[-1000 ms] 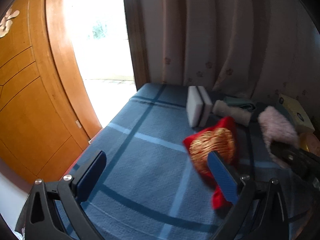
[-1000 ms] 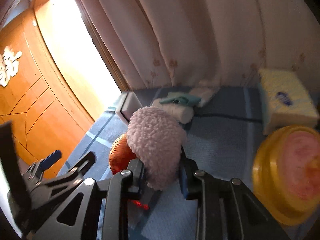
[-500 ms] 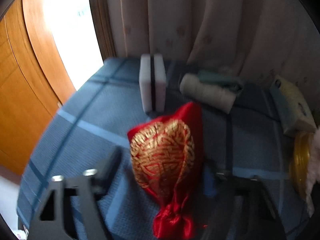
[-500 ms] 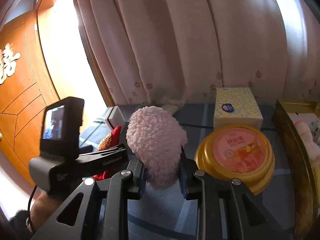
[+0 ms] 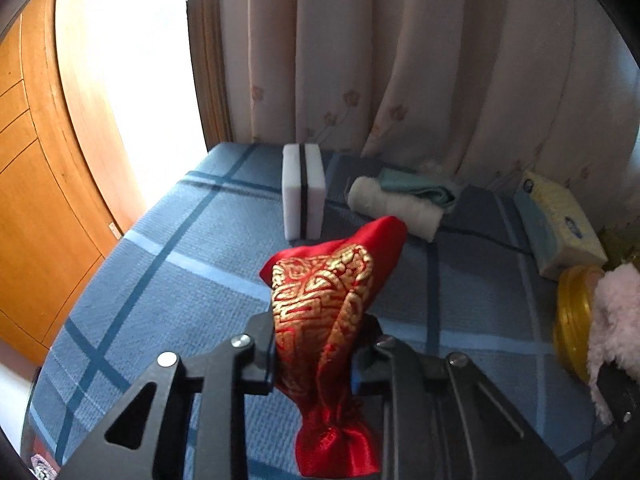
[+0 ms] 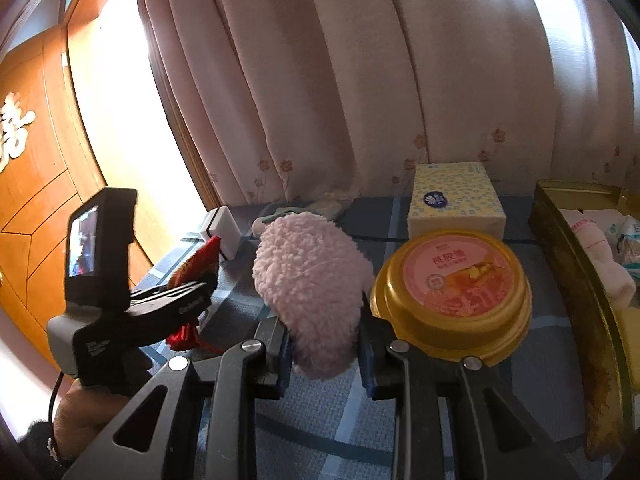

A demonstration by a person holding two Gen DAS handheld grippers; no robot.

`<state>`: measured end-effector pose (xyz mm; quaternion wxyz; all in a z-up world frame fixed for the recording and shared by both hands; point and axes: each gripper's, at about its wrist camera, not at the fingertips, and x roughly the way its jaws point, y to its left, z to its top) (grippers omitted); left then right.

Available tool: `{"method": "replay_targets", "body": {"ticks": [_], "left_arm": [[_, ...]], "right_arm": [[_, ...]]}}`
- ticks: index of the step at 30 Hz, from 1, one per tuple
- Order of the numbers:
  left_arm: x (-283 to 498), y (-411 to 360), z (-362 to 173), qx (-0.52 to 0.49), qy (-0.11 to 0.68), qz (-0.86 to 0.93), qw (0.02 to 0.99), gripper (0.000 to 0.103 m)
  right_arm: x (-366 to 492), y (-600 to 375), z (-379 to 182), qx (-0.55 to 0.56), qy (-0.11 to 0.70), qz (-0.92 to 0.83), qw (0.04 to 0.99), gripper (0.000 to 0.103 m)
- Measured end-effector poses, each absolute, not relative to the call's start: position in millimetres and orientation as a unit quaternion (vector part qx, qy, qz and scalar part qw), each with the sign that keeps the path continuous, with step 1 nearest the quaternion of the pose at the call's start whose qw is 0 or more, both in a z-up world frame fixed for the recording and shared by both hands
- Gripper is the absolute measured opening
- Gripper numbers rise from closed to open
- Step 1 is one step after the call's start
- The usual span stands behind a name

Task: Organize soft objects
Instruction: 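Carry plush toy and red pouch into the gold tray and open both tools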

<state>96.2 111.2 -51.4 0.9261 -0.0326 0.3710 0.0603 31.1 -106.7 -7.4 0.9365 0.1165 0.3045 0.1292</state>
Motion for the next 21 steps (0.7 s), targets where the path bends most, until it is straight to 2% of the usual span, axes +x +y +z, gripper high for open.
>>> {"method": "replay_targets", "body": {"ticks": [9, 21], "left_arm": [[78.7, 99.0, -32.1, -0.016, 0.355, 0.047, 0.934, 0.023], [53.0, 41.6, -17.6, 0.018, 0.337, -0.007, 0.941, 0.024]], "right_arm": [[11.7, -116.0, 0.1, 0.119, 0.288, 0.119, 0.943, 0.029], [-20.7, -157.5, 1.6, 0.126, 0.273, 0.078, 0.950, 0.029]]}}
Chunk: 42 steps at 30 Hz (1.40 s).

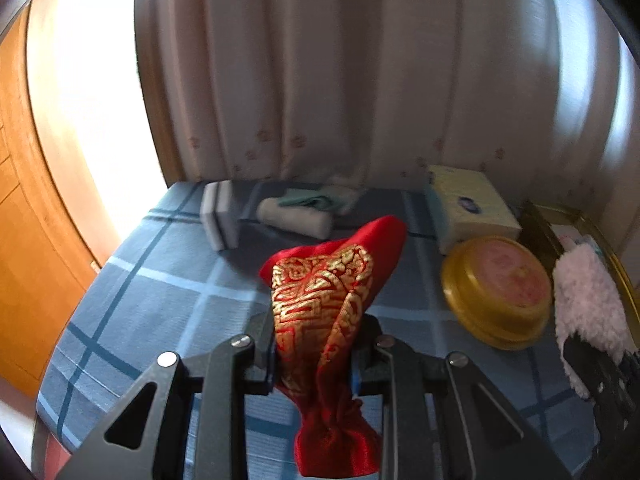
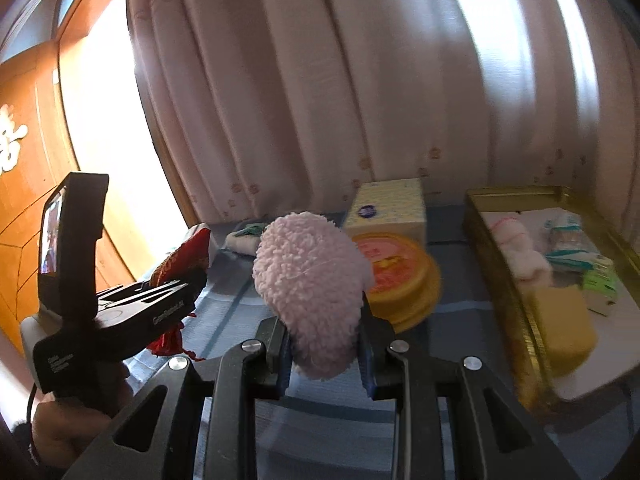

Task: Organize soft objects
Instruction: 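Carry plush toy and red pouch into the gold tray and open both tools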

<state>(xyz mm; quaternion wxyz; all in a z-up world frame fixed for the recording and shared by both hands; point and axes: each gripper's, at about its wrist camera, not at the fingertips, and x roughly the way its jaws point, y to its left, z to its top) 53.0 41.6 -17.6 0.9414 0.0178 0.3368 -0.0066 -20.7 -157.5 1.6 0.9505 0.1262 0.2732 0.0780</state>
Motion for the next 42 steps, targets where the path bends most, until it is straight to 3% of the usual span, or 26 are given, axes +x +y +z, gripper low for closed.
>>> {"method": "replay_targets", "body": {"ticks": [42], "left_arm": [[39.9, -159.9, 25.8, 0.090, 0.286, -0.163, 0.940, 0.024]], "right_arm": [[-64.7, -365.6, 18.2, 0.139, 0.229, -0.129, 0.955, 0.029]]}}
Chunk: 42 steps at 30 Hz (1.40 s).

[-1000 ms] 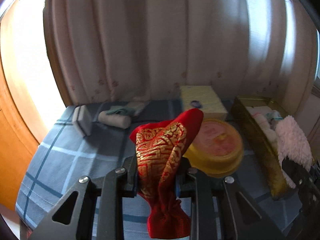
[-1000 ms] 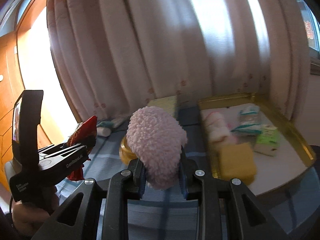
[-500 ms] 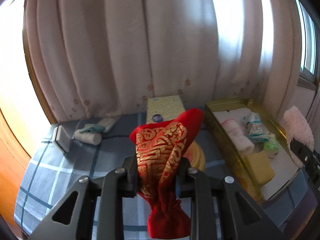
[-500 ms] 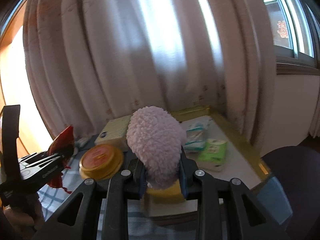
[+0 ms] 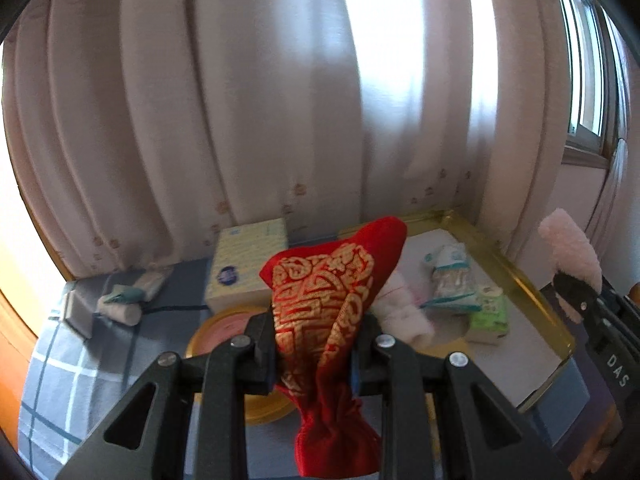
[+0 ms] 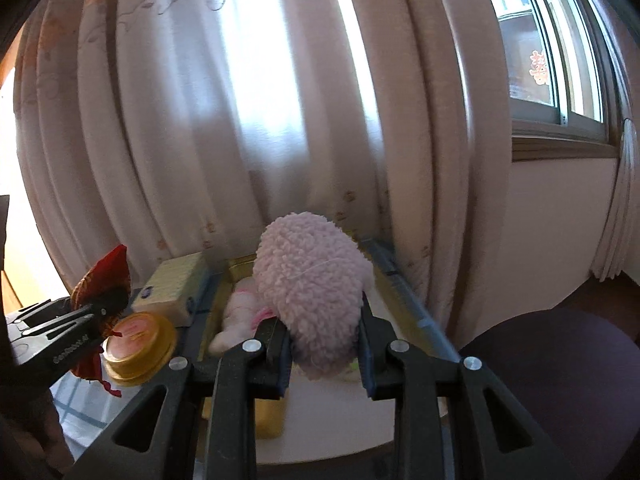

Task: Organize soft objects
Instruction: 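Carry plush toy and red pouch into the gold tray and open both tools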

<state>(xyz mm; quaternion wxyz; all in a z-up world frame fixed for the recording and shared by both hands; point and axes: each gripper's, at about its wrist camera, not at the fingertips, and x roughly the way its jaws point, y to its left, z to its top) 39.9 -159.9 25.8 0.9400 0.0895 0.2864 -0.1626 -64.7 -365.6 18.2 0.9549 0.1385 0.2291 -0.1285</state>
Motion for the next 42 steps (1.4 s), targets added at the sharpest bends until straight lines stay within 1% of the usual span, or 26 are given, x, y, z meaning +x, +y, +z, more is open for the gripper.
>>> {"method": "replay_targets", "body": {"ticks": [9, 17, 23, 28, 34, 36, 37, 38, 39, 41, 42], "left_arm": [[49.6, -207.4, 20.3, 0.092, 0.304, -0.187, 0.930, 0.024], [71.0, -238.3, 8.4, 0.091, 0.335, -0.187, 0.919, 0.024], [88.9, -249.0, -3.2, 0.089, 0.363, -0.184, 0.909, 0.024], [98.4, -255.6, -15.1, 0.092, 0.381, -0.186, 0.901, 0.024], [104.1, -263.4, -25.2, 0.099, 0.395, -0.193, 0.893, 0.024], [103.7, -266.8, -25.8, 0.106, 0.393, -0.198, 0.892, 0.025], [103.0, -267.7, -25.5, 0.110, 0.391, -0.198, 0.892, 0.032], [102.2, -267.8, -24.7, 0.114, 0.387, -0.195, 0.894, 0.039], [103.0, -266.5, -23.8, 0.117, 0.385, -0.186, 0.896, 0.044], [104.6, -261.8, -21.7, 0.108, 0.386, -0.181, 0.898, 0.063], [106.1, -258.5, -20.5, 0.102, 0.388, -0.179, 0.899, 0.068]], "right_arm": [[-41.8, -392.1, 8.9, 0.126, 0.258, -0.141, 0.947, 0.029], [-14.2, -404.3, 2.6, 0.135, 0.289, -0.128, 0.939, 0.029], [8.7, -409.5, 5.4, 0.125, 0.315, -0.116, 0.934, 0.029], [23.4, -409.7, -4.7, 0.125, 0.354, -0.101, 0.922, 0.029], [33.2, -410.1, -16.8, 0.124, 0.381, -0.087, 0.912, 0.029], [33.9, -410.3, -20.2, 0.126, 0.384, -0.080, 0.911, 0.033], [33.9, -410.4, -21.1, 0.126, 0.382, -0.077, 0.912, 0.037], [33.3, -411.3, -21.3, 0.127, 0.379, -0.077, 0.913, 0.043], [32.7, -412.7, -22.1, 0.126, 0.381, -0.086, 0.912, 0.046], [32.9, -417.0, -22.9, 0.134, 0.382, -0.094, 0.910, 0.050], [31.2, -421.4, -22.9, 0.147, 0.379, -0.089, 0.909, 0.052]]}}
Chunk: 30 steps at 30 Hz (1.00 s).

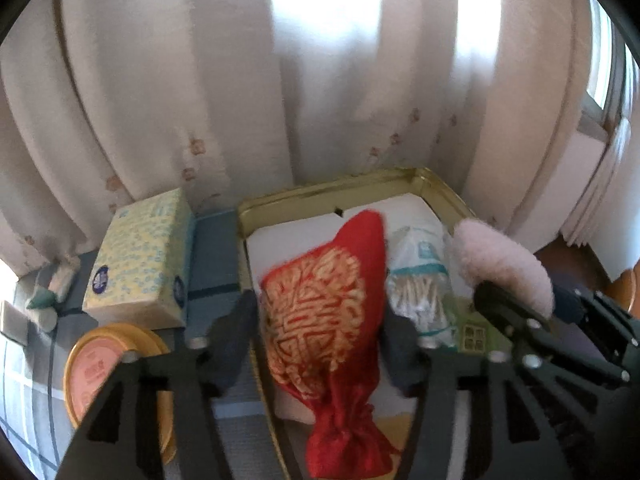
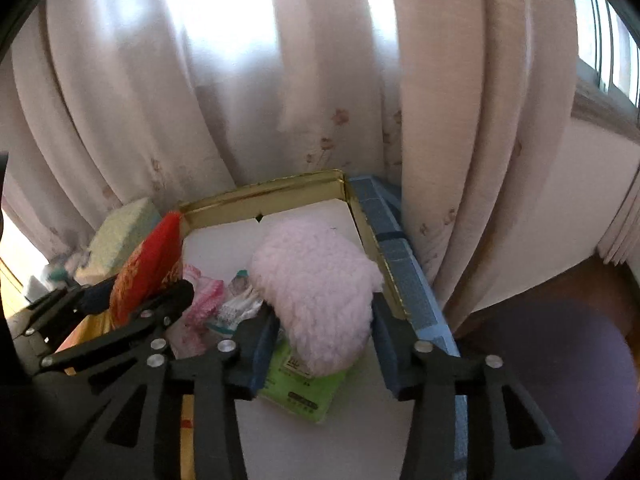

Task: Organize soft objects
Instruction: 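Carry plush toy and red pouch into the gold tray and open both tools, then move both tools back toward the white sponge block and teal cloth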

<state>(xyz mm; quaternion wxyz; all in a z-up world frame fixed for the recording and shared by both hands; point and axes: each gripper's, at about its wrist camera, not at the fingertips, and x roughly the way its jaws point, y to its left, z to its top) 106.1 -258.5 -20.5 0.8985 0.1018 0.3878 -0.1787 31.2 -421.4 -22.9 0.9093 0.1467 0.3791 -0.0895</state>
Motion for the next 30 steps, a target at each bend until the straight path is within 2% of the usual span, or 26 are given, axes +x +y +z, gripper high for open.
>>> {"method": "replay_targets", "body": {"ticks": [2, 9, 16, 30], "left_arm": [[106.7, -251.9, -17.4, 0.090, 0.386, -0.178, 0.901, 0.082], [89.2, -240.1, 1.6, 0.084, 0.353, -0.185, 0.913, 0.102], [67.7, -217.6, 22.2, 0.106, 0.299, -0.162, 0.934, 0.102], [59.4, -159.6, 29.4, 0.094, 0.291, -0.131, 0.943, 0.102]], "right_arm": [[28.7, -428.1, -22.9, 0.170, 0.376, -0.084, 0.907, 0.059], [-0.5, -429.9, -9.0, 0.207, 0.319, -0.070, 0.922, 0.059], [-31.5, -431.1, 7.8, 0.242, 0.264, -0.090, 0.929, 0.060], [-47.3, -387.1, 26.8, 0.243, 0.232, -0.078, 0.939, 0.060]]}}
